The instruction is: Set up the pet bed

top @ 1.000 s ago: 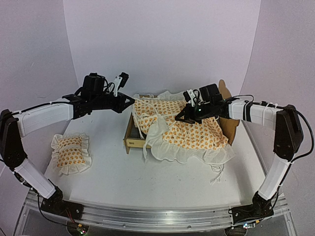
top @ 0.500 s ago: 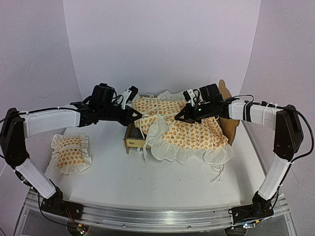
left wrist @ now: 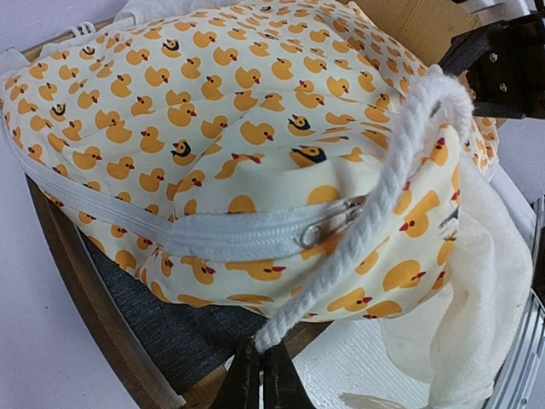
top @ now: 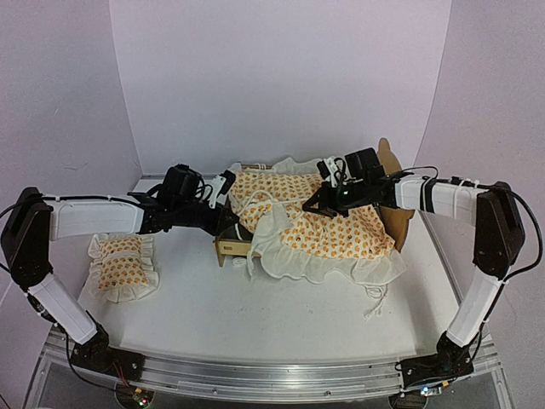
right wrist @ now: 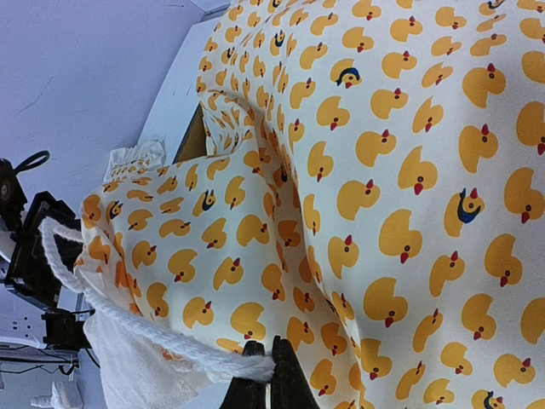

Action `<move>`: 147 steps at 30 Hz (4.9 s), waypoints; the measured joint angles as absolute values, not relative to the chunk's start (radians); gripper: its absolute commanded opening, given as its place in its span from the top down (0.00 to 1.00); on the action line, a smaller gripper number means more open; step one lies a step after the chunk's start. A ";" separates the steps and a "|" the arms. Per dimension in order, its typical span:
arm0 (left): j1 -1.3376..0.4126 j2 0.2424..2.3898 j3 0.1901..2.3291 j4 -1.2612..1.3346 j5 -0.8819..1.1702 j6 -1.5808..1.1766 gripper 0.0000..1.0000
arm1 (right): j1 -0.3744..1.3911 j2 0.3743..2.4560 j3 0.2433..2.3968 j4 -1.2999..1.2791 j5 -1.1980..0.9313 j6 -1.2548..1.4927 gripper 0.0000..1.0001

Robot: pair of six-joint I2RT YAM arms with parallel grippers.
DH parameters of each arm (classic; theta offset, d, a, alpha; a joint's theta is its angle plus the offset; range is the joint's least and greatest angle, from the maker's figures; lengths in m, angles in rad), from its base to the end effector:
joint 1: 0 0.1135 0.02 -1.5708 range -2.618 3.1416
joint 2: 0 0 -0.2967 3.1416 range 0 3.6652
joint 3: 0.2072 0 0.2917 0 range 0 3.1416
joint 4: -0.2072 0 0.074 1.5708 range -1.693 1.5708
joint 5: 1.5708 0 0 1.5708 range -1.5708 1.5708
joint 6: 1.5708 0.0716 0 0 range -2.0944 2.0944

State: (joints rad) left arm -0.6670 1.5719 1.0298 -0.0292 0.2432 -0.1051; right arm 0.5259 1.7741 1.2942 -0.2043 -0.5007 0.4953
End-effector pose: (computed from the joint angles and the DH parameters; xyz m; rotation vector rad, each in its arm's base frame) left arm 0.3166 -0.2712 0.2367 0.7522 2.0762 -0.7024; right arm 0.3865 0.2641 0.2391 -0.3252 2.3742 1.0827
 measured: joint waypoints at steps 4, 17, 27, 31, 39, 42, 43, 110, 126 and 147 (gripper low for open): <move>-0.667 1.608 1.032 -0.027 0.261 -0.110 0.65 | 0.526 1.774 1.294 -0.200 -0.507 0.498 1.00; -0.685 1.283 0.795 0.012 0.227 -0.169 0.28 | 0.526 1.774 1.292 -0.195 -0.516 0.503 1.00; -0.767 1.489 0.625 0.196 0.189 -0.113 0.35 | 0.526 1.774 1.286 -0.179 -0.533 0.516 1.00; -0.767 1.595 0.645 0.246 0.125 -0.055 0.32 | 0.526 1.774 1.286 -0.175 -0.536 0.520 1.00; -0.770 1.690 0.693 0.312 0.068 0.031 0.31 | 0.526 1.774 1.286 -0.173 -0.543 0.525 1.00; -0.772 1.735 0.713 0.323 0.051 0.050 0.36 | 0.529 1.774 1.286 -0.170 -0.546 0.526 1.00; -0.772 1.746 0.714 0.327 0.047 0.054 0.37 | 0.529 1.774 1.286 -0.169 -0.547 0.528 1.00; -0.933 0.695 0.363 0.099 -0.117 -0.526 1.00 | 1.029 1.821 1.391 -0.121 -0.376 0.561 0.55; -0.930 0.534 0.366 -0.119 0.184 -0.530 1.00 | 0.864 1.423 1.548 -1.037 0.516 -0.015 0.08; -1.089 0.778 0.404 0.127 0.679 -0.600 1.00 | 0.186 1.848 1.898 -1.161 0.237 0.001 0.84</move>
State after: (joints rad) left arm -1.0889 0.7776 0.4042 0.1272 0.6788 -0.6003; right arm 0.1856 1.8481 1.8977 -1.1610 0.2367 0.0013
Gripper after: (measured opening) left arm 0.010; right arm 0.336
